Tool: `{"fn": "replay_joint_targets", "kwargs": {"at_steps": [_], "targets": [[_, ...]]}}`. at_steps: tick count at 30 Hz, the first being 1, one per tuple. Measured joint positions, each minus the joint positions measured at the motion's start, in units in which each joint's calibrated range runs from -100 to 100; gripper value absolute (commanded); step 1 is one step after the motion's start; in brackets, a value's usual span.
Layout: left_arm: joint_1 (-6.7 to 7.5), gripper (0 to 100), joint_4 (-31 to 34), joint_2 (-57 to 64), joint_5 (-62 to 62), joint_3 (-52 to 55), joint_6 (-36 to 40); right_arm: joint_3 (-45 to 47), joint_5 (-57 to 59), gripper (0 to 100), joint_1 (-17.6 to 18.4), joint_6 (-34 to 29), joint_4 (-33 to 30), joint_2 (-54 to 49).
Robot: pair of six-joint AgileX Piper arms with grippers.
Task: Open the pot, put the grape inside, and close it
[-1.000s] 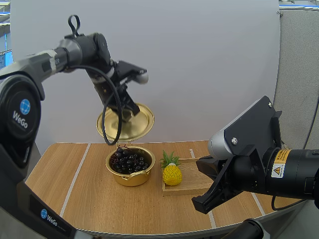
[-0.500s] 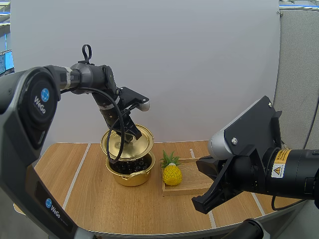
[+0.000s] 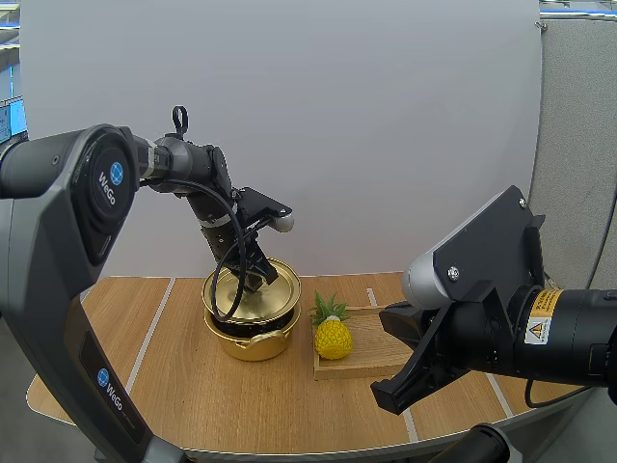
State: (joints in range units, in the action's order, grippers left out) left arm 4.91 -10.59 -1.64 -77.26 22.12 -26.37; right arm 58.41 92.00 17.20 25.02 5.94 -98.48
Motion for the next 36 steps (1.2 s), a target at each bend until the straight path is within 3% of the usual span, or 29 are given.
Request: {"fn": "replay_joint_targets", "kwargs": {"at_steps": [36], "targets": [[0.00,0,0.2,-4.0,-4.0,0.0,-0.9,0.0,0.0,0,0.0,0.0,0.0,0.0]]}}
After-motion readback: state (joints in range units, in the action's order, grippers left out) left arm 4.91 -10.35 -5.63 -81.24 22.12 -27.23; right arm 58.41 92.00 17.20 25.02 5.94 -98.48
